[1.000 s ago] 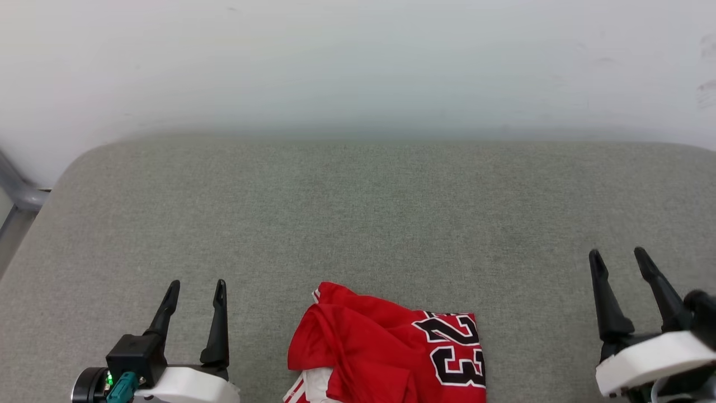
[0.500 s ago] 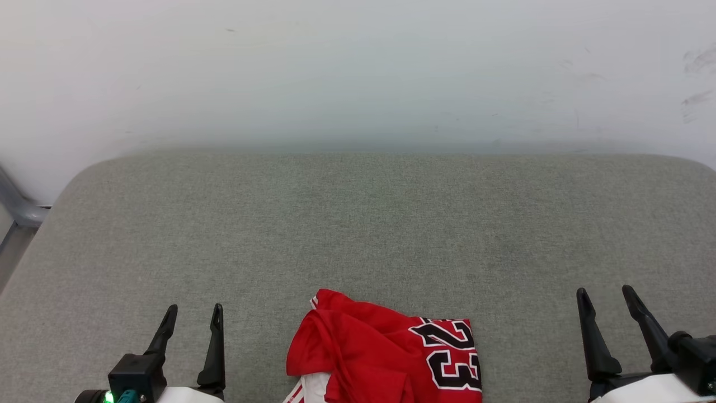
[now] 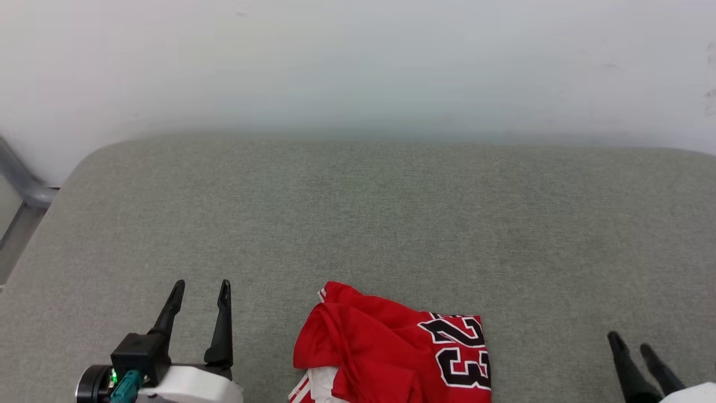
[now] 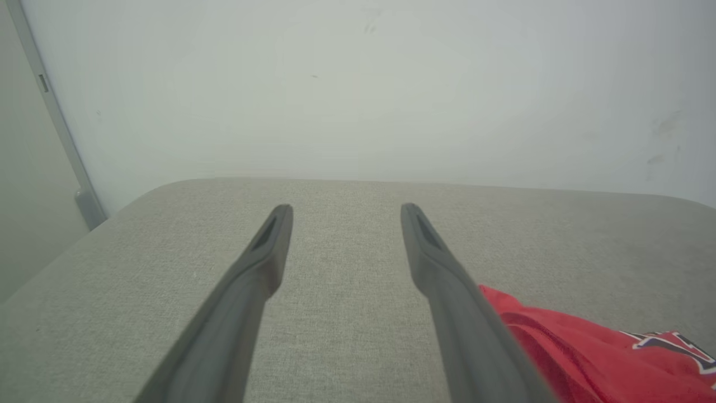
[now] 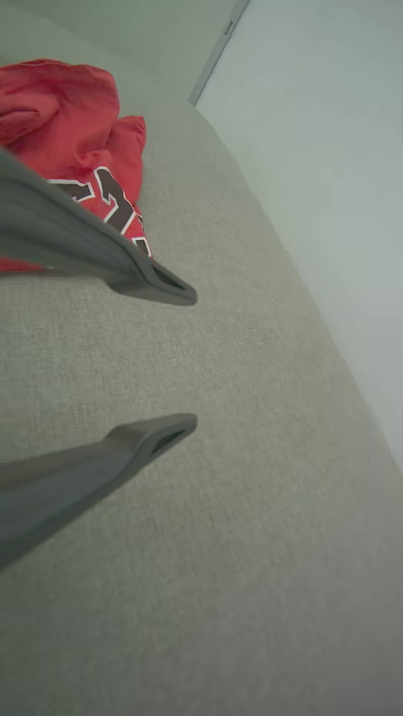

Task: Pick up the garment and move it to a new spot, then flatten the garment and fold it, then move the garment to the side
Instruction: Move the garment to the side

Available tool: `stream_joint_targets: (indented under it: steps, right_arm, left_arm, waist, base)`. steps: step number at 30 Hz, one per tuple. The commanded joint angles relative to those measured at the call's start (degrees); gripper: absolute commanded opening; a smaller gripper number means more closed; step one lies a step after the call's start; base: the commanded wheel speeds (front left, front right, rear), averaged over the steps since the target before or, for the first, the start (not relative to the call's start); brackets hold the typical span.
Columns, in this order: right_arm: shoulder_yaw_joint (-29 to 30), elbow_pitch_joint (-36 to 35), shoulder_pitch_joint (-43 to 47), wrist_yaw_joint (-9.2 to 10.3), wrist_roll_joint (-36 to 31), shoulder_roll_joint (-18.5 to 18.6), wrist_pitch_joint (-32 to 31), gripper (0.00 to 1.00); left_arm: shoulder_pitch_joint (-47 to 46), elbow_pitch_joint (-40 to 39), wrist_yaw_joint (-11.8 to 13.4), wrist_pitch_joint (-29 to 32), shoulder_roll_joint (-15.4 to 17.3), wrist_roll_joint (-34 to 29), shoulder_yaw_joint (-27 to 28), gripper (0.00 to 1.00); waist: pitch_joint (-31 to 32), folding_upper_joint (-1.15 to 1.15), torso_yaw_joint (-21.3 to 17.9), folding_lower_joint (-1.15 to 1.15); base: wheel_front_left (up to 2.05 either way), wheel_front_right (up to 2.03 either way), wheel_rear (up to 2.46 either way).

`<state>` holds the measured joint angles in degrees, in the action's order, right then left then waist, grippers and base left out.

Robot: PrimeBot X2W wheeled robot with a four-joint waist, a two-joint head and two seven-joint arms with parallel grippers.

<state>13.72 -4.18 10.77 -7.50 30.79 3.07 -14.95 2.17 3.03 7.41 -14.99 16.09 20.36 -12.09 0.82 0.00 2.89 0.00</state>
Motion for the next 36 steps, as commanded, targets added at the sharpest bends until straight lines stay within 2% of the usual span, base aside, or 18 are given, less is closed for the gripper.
stream_joint_targets:
  steps: [1, 6, 11, 17, 25, 26, 27, 28, 36]
  right_arm:
    - [0.05, 0.22, 0.39, 0.03, 1.13, -0.27, -0.59, 1.00]
    - [-0.77, 2.95, -0.54, 0.03, 8.40, -0.22, -12.95, 1.00]
    - [-5.49, 4.67, -3.08, 0.03, 13.46, 0.49, -21.06, 1.00]
    - [-10.80, 7.34, -5.47, 0.04, 18.38, 3.20, -25.16, 1.00]
    - [-15.93, 12.29, -7.75, 0.09, 17.66, 5.42, -27.58, 1.00]
    - [-16.29, 12.72, -7.93, 0.10, 17.62, 5.48, -27.53, 0.86]
    - [-16.55, 13.03, -8.35, 0.11, 17.57, 5.46, -27.28, 0.34]
    - [-16.87, 13.26, -8.72, 0.11, 17.59, 5.40, -27.28, 0.00]
    - [-18.26, 8.27, -11.35, 0.04, 16.81, 8.00, -24.68, 0.00]
  left_arm:
    - [-0.71, -0.07, -0.26, -0.25, 0.00, -0.17, 0.08, 1.00]
    - [-3.35, -0.55, -1.00, -0.25, -1.51, -1.01, 0.17, 1.00]
    - [-5.62, -0.54, -1.99, -0.25, -3.24, -1.93, 0.59, 1.00]
    - [-7.70, -0.22, -3.59, -0.25, -5.30, -3.18, 1.15, 1.00]
    - [-8.73, 0.71, -5.54, -0.26, -7.57, -4.95, 3.01, 1.00]
    - [-8.89, 0.82, -5.83, -0.26, -7.90, -5.19, 3.28, 1.00]
    - [-9.04, 0.93, -5.93, -0.26, -8.22, -5.31, 3.56, 1.00]
    - [-9.14, 1.11, -6.27, -0.26, -8.48, -5.63, 3.78, 1.00]
    - [-7.14, 2.28, -7.52, -0.25, -9.67, -7.03, 5.61, 1.00]
  waist:
    - [-0.82, 0.00, 0.97, 0.00]
    - [-4.47, 0.00, 2.85, 0.00]
    - [-7.90, 0.00, 4.79, 0.00]
    - [-10.90, 0.00, 7.13, 0.00]
    - [-12.92, 0.00, 8.59, 0.00]
    - [-13.03, 0.00, 8.67, 0.00]
    - [-13.11, 0.00, 8.75, 0.00]
    - [-13.12, 0.00, 8.82, 0.00]
    - [-10.06, 0.00, 7.44, 0.00]
  base:
    - [0.00, 0.00, 0.00]
    - [0.00, 0.00, 0.00]
    - [0.00, 0.00, 0.00]
    - [0.00, 0.00, 0.00]
    - [0.00, 0.00, 0.00]
    - [0.00, 0.00, 0.00]
    - [0.00, 0.00, 0.00]
    - [0.00, 0.00, 0.00]
    - [0.00, 0.00, 0.00]
